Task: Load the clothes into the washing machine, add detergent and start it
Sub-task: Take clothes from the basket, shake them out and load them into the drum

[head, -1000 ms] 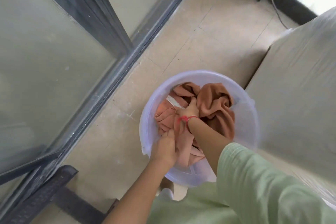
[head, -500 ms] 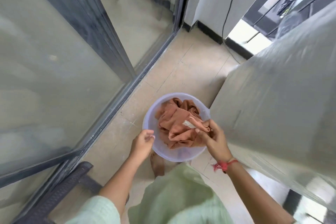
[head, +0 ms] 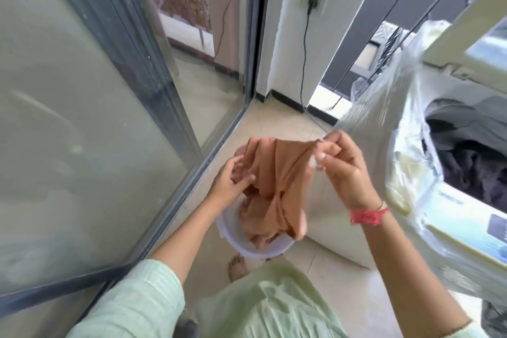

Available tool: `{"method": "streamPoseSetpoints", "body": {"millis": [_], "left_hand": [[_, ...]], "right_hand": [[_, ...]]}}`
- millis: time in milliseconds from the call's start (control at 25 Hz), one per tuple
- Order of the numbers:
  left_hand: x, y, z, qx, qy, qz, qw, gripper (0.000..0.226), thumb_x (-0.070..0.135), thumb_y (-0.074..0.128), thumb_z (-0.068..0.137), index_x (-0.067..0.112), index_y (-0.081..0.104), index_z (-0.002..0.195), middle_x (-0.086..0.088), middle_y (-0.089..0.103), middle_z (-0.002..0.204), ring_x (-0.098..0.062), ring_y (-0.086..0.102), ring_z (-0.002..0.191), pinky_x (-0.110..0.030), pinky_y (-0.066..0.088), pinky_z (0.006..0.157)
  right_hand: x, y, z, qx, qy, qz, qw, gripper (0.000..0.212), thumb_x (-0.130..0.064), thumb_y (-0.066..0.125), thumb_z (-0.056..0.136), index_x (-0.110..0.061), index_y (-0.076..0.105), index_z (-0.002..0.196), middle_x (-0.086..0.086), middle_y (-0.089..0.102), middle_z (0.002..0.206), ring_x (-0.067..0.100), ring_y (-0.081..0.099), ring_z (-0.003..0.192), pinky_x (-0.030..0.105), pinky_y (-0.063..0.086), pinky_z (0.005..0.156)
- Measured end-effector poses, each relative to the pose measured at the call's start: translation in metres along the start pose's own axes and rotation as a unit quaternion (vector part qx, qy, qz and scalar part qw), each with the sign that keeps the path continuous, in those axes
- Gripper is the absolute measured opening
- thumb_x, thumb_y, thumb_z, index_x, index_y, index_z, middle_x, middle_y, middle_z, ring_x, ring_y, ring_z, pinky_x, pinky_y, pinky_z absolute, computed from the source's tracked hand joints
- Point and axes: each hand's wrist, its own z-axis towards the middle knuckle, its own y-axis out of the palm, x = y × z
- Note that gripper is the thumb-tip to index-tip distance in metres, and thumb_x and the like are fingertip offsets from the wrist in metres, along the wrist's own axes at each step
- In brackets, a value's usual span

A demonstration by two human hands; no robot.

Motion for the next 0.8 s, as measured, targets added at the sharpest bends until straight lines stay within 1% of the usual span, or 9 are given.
{"method": "streamPoseSetpoints", "body": {"millis": [120, 240, 320, 400, 440, 480, 560, 640, 800], "left_hand": [[0.031, -0.004, -0.008, -0.022, 0.045, 0.137, 0.989, 0.122, 0.063, 0.081, 0.046, 0.040, 0.014, 0.146, -0.001, 0.020, 0.152, -0.022, 0.024, 0.139, -0.043, 0.029, 0.111], [0.081, -0.002, -0.018, -0.057, 0.173, 0.246, 0.952, 0.140, 0.057, 0.087, 0.039, 0.050, -0.005, 0.144, 0.007, -0.007, 0.157, -0.016, 0.001, 0.145, -0.041, 0.014, 0.114], [0.114, 0.003, -0.027, -0.104, 0.244, 0.303, 0.915, 0.122, 0.061, 0.083, 0.040, 0.056, 0.014, 0.140, 0.009, -0.006, 0.157, -0.013, 0.004, 0.143, -0.037, 0.015, 0.110], [0.136, 0.012, -0.035, -0.161, 0.262, 0.318, 0.897, 0.067, 0.065, 0.078, 0.045, 0.060, 0.049, 0.105, 0.003, 0.032, 0.147, -0.015, 0.025, 0.138, -0.036, 0.023, 0.107], [0.142, 0.017, -0.037, -0.155, 0.270, 0.318, 0.896, 0.043, 0.063, 0.075, 0.050, 0.051, 0.053, 0.085, 0.004, 0.054, 0.123, -0.017, 0.044, 0.124, -0.034, 0.033, 0.100], [0.146, 0.018, -0.037, -0.117, 0.277, 0.304, 0.904, 0.034, 0.059, 0.072, 0.054, 0.040, 0.052, 0.074, 0.008, 0.061, 0.095, -0.018, 0.057, 0.100, -0.031, 0.041, 0.085], [0.151, 0.012, -0.036, 0.002, 0.274, 0.259, 0.926, 0.035, 0.046, 0.076, 0.058, 0.028, 0.049, 0.070, 0.008, 0.056, 0.068, -0.018, 0.055, 0.071, -0.028, 0.040, 0.062], [0.165, 0.004, -0.043, 0.077, 0.300, 0.265, 0.913, 0.042, 0.039, 0.084, 0.058, 0.026, 0.046, 0.071, 0.006, 0.055, 0.065, -0.018, 0.053, 0.066, -0.028, 0.040, 0.057], [0.195, 0.003, -0.069, 0.056, 0.358, 0.271, 0.892, 0.044, 0.037, 0.086, 0.058, 0.026, 0.045, 0.071, 0.006, 0.057, 0.068, -0.011, 0.051, 0.066, -0.027, 0.041, 0.058]], "right_hand": [[-0.046, -0.005, -0.002, -0.114, -0.012, -0.117, 0.986, 0.010, 0.004, 0.047, 0.080, -0.006, 0.047, 0.081, -0.002, 0.049, 0.069, 0.008, 0.044, 0.062, 0.017, 0.038, 0.060], [-0.070, -0.008, -0.012, -0.196, -0.041, -0.194, 0.960, 0.015, 0.003, 0.039, 0.085, -0.007, 0.050, 0.082, 0.023, 0.047, 0.080, 0.031, 0.043, 0.072, 0.032, 0.037, 0.070], [-0.081, -0.011, -0.019, -0.209, -0.053, -0.185, 0.959, 0.024, 0.001, 0.038, 0.087, -0.015, 0.053, 0.078, 0.021, 0.048, 0.080, 0.028, 0.044, 0.075, 0.031, 0.038, 0.072], [-0.091, -0.014, -0.024, -0.189, -0.036, -0.117, 0.974, 0.026, -0.001, 0.040, 0.086, -0.020, 0.054, 0.075, 0.012, 0.050, 0.080, 0.019, 0.049, 0.076, 0.024, 0.041, 0.072], [-0.095, -0.017, -0.025, -0.161, -0.024, -0.085, 0.983, 0.023, -0.003, 0.042, 0.085, -0.019, 0.054, 0.074, 0.009, 0.050, 0.080, 0.016, 0.050, 0.076, 0.022, 0.042, 0.070], [-0.097, -0.021, -0.027, -0.121, -0.006, -0.057, 0.991, 0.017, -0.006, 0.043, 0.084, -0.017, 0.052, 0.075, 0.007, 0.049, 0.080, 0.014, 0.049, 0.073, 0.021, 0.041, 0.066], [-0.095, -0.035, -0.031, -0.032, 0.031, -0.023, 0.999, 0.006, -0.012, 0.046, 0.082, -0.015, 0.047, 0.076, 0.000, 0.048, 0.075, 0.008, 0.046, 0.066, 0.017, 0.038, 0.058], [-0.090, -0.046, -0.035, 0.046, 0.027, -0.028, 0.998, 0.007, -0.017, 0.052, 0.084, -0.015, 0.048, 0.079, -0.004, 0.049, 0.071, 0.005, 0.046, 0.064, 0.016, 0.039, 0.059], [-0.090, -0.036, -0.032, 0.141, -0.045, -0.170, 0.974, 0.019, -0.012, 0.069, 0.084, -0.011, 0.050, 0.087, -0.002, 0.058, 0.082, 0.005, 0.055, 0.073, 0.025, 0.047, 0.072]]}}
